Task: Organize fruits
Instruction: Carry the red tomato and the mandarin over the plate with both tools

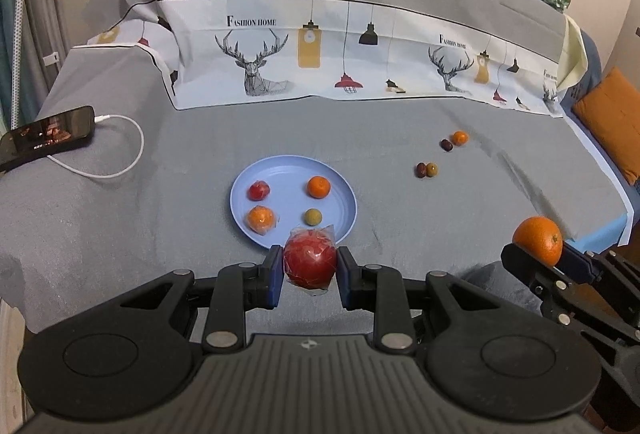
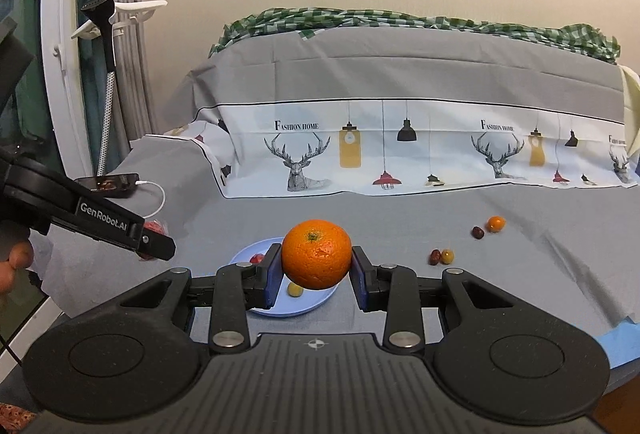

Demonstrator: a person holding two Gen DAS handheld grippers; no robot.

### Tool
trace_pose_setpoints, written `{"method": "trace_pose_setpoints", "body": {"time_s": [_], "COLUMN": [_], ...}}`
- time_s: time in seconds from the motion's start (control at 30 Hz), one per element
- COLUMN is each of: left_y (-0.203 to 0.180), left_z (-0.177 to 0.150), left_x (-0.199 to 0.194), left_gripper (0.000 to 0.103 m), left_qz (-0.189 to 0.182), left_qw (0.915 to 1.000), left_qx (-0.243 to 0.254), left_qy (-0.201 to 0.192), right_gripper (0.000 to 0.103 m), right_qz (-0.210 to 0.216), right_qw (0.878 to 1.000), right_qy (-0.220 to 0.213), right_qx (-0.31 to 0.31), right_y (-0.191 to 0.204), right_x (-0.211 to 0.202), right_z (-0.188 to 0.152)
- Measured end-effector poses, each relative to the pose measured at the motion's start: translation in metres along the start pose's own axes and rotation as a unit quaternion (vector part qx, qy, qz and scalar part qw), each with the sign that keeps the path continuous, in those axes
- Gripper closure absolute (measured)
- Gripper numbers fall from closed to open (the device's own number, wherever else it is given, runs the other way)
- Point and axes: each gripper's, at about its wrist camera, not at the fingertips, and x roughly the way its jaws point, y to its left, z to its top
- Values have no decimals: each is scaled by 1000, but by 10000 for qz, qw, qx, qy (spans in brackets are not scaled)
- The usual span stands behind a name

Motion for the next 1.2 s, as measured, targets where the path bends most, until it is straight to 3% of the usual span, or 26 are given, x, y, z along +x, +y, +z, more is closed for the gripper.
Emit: {"method": "trace_pose_setpoints", "body": {"time_s": [0.7,1.2], "left_y": [13,32], "left_z": [4,20], "left_x": [26,50], "left_gripper": [73,73], "left_qz": [115,281], "left_qw": [9996,9988], "left_qx": [-121,-199], "left_qy": [233,340], "right_gripper": [66,66], "right_qz": [130,228], "right_qw": [9990,9980], "right_qy": [407,594], "right_qx": [102,-44], "right_y": [-1,2], "right_x": [29,71], "right_z": [-5,3]}}
